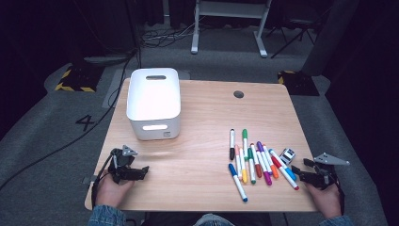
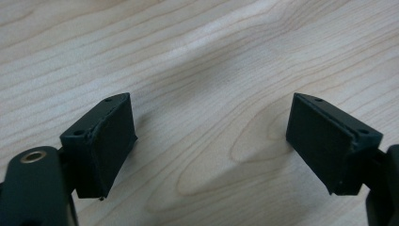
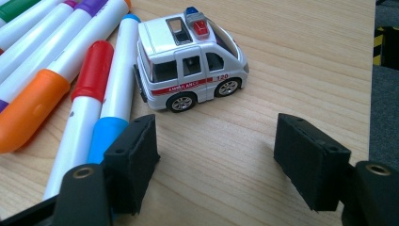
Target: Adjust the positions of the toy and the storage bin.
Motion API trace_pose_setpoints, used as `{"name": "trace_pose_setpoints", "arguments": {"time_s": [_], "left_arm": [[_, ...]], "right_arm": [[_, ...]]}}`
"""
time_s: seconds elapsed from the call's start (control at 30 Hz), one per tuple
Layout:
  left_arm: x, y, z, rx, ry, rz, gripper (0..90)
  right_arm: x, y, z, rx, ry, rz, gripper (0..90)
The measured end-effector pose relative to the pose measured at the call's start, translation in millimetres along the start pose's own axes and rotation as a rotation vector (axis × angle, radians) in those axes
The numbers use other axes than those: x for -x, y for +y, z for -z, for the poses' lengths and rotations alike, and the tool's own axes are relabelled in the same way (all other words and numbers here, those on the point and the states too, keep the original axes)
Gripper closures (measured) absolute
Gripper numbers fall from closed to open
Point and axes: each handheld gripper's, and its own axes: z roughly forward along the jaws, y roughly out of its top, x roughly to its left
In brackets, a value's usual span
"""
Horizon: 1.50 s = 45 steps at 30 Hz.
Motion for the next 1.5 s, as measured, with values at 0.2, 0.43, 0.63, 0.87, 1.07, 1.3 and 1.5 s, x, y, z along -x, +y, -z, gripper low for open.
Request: {"name": "trace_pose_setpoints", "arguments": {"time_s": [0.2, 0.43, 0.63, 0.87, 1.07, 1.3, 1.5], "left_arm": [[-10.0, 0.2, 8.1, 0.048, -0.071, 0.049, 31.2], [-20.3, 21.1, 50.9, 0.207, -0.092, 0.091, 34.7], [-25.6, 40.2, 76.2, 0.260, -0.065, 0.091, 34.8], [-30.1, 73.4, 99.2, 0.315, -0.029, 0.062, 38.8], [-42.6, 90.9, 97.3, 0.326, -0.008, 0.097, 41.4], [-54.6, 117.7, 84.1, 0.334, -0.013, 0.107, 42.0], [-65.1, 129.6, 61.2, 0.268, 0.024, 0.136, 47.2]], "right_arm": [[-0.3, 0.1, 0.0, 0.001, 0.002, 0.000, 31.5], [-0.5, 0.2, 0.1, -0.001, 0.006, 0.000, 31.6], [-0.6, 0.2, 0.2, -0.002, 0.008, 0.000, 31.6], [-0.5, 0.2, 0.2, -0.002, 0.010, 0.001, 31.6], [-0.5, 0.2, 0.2, -0.002, 0.010, 0.001, 31.6], [-0.7, 0.2, 0.2, -0.002, 0.008, 0.000, 31.5], [-0.8, 0.3, 0.2, -0.002, 0.007, 0.000, 31.6]]}}
